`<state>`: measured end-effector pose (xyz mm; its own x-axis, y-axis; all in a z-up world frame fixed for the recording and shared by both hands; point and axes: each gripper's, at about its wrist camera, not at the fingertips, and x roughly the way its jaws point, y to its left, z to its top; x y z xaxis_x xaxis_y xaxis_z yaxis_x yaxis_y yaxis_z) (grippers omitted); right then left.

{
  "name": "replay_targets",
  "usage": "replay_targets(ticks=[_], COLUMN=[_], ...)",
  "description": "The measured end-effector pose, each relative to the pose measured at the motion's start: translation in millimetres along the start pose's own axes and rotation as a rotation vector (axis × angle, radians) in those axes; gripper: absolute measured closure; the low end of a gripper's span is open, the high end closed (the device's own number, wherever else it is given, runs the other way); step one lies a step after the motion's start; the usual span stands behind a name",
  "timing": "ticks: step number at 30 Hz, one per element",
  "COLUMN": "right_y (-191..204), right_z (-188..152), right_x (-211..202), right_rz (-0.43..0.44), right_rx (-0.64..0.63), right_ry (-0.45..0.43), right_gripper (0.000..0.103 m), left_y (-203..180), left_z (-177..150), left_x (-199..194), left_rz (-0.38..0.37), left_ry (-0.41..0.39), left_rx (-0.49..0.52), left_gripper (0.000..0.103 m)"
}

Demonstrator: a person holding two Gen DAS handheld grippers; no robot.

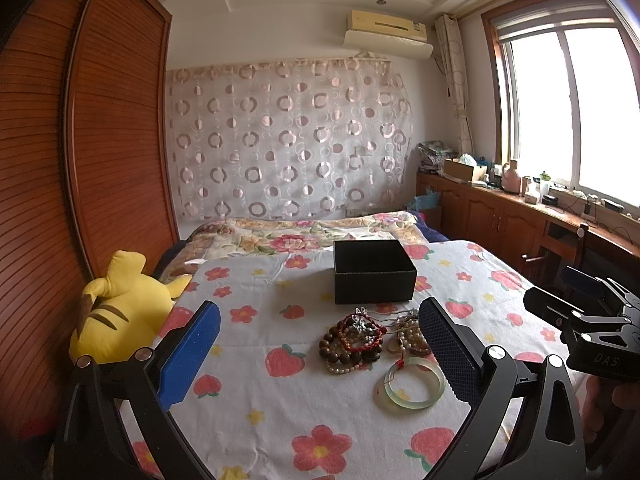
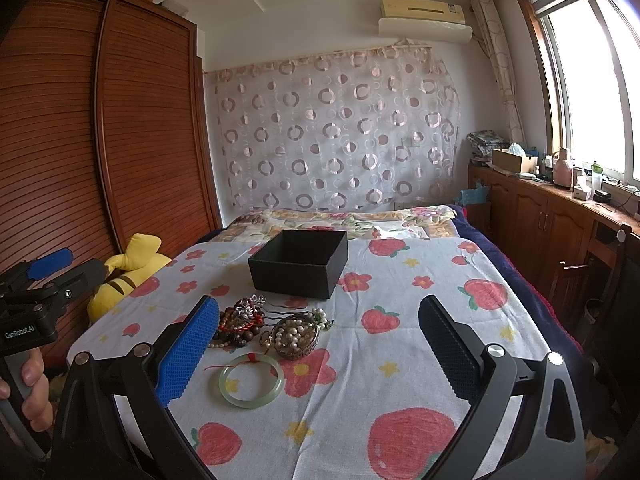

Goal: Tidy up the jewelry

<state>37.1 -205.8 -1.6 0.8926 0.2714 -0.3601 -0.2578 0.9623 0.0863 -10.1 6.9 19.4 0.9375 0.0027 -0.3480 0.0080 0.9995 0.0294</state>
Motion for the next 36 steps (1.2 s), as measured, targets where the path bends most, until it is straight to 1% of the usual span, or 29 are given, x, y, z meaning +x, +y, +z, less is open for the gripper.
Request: replay_targets(ticks=[4,9,11,16,17,21,26,27,28,31,36], right_y=[-1,6,8,4,-2,-7,-19,-20,-20,-22,-26], right_z=[0,3,-10,-19,-22,-26,-35,-37,-39,-45,-52], right_x=[0,3,6,12,15,19,31,34,36,45,51], right_rz=[0.001,0.005,0.008,0.020,0.025,0.031,0.053,0.060,0.067,0.077,0.074], right_rx=[0.001,0.002,-0.002,-0.007,-0.004,-0.019,-0.039,-0.046,-0.052,-0.079,-0.086], right_ry=[0.002,0.028,0.041,0.064,0.069,0.085,0.130,0.143,0.154,0.199,0.223], right_gripper=[0.002,0.002,0.002,0.002,0.002,0.002,0.002,0.003,0.008,0.015,0.016], left_y=[-1,0,2,0,-1,-5,-14,-17,-20,-29,-37], left_z=[-1,-6,-10,-26,-28,-36,-47,-50,-54,-62,-68], left_x=[0,8,14,33,36,48,70,75,83,97,112], left_rz=[-0.002,-0.007,-0.012,-0.035,-0.042,-0.088,-0.163,-0.181,-0.204,-0.252,-0.301], left_ry=[0.004,0.032,0.057,0.109,0.120,0.163,0.232,0.250,0.276,0.337,0.383], left_rx=[0.002,0.000,-0.004,-0.009,-0.008,-0.007,0.015,0.020,0.025,0.042,0.048], left_gripper=[0.007,0.007,0.007,0.007,0.007,0.007,0.007,0.007,0.007,0.007,0.007])
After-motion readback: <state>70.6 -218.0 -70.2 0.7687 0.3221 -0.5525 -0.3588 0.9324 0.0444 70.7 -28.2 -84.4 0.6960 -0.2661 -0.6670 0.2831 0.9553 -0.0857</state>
